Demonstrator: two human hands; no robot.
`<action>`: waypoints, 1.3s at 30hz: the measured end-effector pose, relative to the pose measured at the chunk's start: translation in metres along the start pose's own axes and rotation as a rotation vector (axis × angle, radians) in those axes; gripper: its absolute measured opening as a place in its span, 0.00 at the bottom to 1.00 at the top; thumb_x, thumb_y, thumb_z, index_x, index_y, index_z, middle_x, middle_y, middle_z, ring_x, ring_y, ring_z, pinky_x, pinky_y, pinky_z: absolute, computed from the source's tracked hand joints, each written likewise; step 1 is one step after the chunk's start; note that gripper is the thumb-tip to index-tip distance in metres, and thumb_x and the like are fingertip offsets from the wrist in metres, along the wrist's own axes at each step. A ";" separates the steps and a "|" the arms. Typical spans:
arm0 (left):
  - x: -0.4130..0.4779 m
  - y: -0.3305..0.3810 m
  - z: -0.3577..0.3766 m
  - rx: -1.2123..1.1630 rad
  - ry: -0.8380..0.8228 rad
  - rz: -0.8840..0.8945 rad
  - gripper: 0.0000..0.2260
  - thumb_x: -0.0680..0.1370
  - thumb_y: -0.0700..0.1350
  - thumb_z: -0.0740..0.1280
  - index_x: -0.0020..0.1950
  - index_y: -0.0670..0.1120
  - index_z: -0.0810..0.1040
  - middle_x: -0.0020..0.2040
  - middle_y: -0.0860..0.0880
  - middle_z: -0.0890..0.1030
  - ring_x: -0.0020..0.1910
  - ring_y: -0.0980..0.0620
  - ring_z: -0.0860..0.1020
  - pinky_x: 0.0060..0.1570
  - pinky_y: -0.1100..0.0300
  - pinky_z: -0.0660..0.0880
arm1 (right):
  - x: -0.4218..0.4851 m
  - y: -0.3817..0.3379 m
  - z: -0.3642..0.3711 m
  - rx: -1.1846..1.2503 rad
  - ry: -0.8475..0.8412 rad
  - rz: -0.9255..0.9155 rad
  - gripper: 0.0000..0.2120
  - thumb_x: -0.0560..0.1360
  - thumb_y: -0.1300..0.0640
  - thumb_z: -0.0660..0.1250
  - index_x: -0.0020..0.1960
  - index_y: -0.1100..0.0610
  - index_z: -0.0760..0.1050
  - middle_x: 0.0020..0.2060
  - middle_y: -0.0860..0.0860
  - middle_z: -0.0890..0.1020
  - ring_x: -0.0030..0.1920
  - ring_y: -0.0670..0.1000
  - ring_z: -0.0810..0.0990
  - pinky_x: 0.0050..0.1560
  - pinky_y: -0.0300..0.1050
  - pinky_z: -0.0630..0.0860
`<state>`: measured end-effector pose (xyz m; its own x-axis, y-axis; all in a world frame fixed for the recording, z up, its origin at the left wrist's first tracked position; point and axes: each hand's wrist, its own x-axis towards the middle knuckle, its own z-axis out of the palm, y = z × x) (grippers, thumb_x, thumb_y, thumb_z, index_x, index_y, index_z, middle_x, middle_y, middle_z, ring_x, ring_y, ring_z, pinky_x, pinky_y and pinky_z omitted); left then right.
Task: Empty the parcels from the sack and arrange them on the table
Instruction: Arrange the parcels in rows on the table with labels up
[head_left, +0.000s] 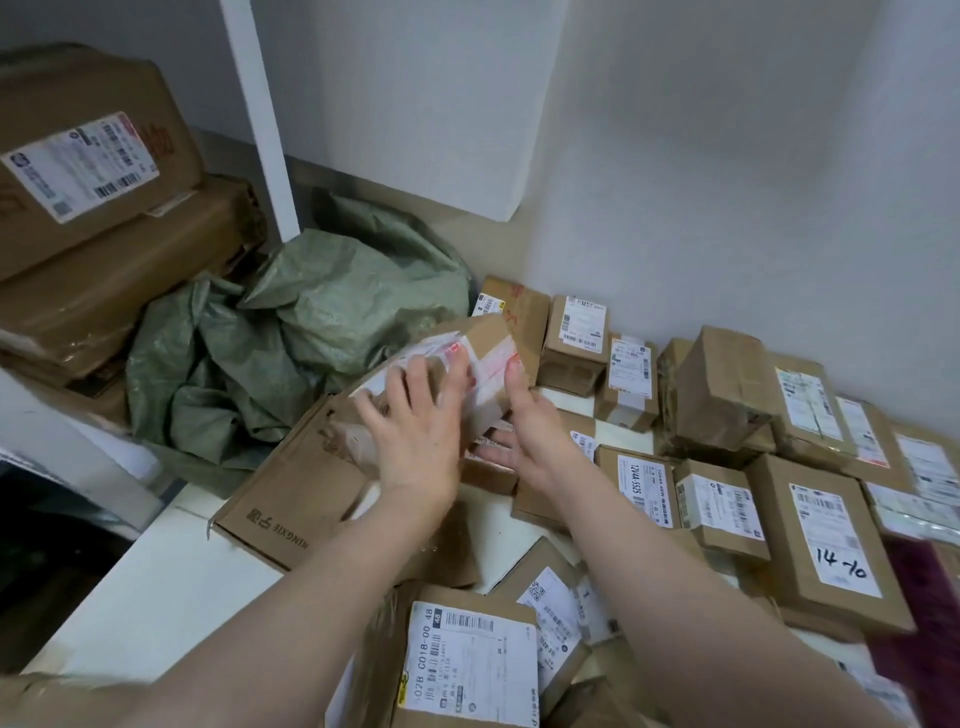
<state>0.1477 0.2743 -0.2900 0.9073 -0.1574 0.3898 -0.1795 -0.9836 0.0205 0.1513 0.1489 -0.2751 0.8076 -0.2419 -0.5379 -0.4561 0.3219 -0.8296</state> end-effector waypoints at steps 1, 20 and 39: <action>-0.003 0.004 -0.001 -0.012 0.043 0.062 0.50 0.60 0.52 0.79 0.76 0.55 0.55 0.66 0.41 0.62 0.62 0.40 0.64 0.60 0.38 0.64 | -0.005 -0.007 0.005 0.040 -0.042 0.013 0.47 0.56 0.27 0.73 0.68 0.50 0.69 0.57 0.53 0.83 0.52 0.56 0.84 0.48 0.58 0.82; -0.054 -0.074 -0.020 -0.381 -0.463 -0.618 0.28 0.76 0.50 0.68 0.73 0.48 0.63 0.69 0.40 0.66 0.69 0.40 0.63 0.64 0.47 0.64 | -0.054 0.029 -0.037 0.191 0.134 -0.050 0.24 0.74 0.49 0.71 0.68 0.46 0.70 0.53 0.52 0.85 0.49 0.53 0.84 0.35 0.43 0.78; -0.010 -0.199 0.086 -0.496 -0.971 -0.598 0.41 0.66 0.56 0.76 0.71 0.44 0.62 0.67 0.42 0.72 0.67 0.41 0.71 0.65 0.49 0.71 | 0.018 0.011 0.087 -0.028 0.294 0.016 0.10 0.77 0.50 0.66 0.47 0.56 0.78 0.32 0.51 0.85 0.35 0.52 0.83 0.39 0.45 0.80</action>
<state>0.2072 0.4636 -0.3772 0.7638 0.0952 -0.6384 0.4264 -0.8169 0.3883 0.1932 0.2279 -0.2805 0.6589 -0.4934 -0.5677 -0.4811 0.3038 -0.8224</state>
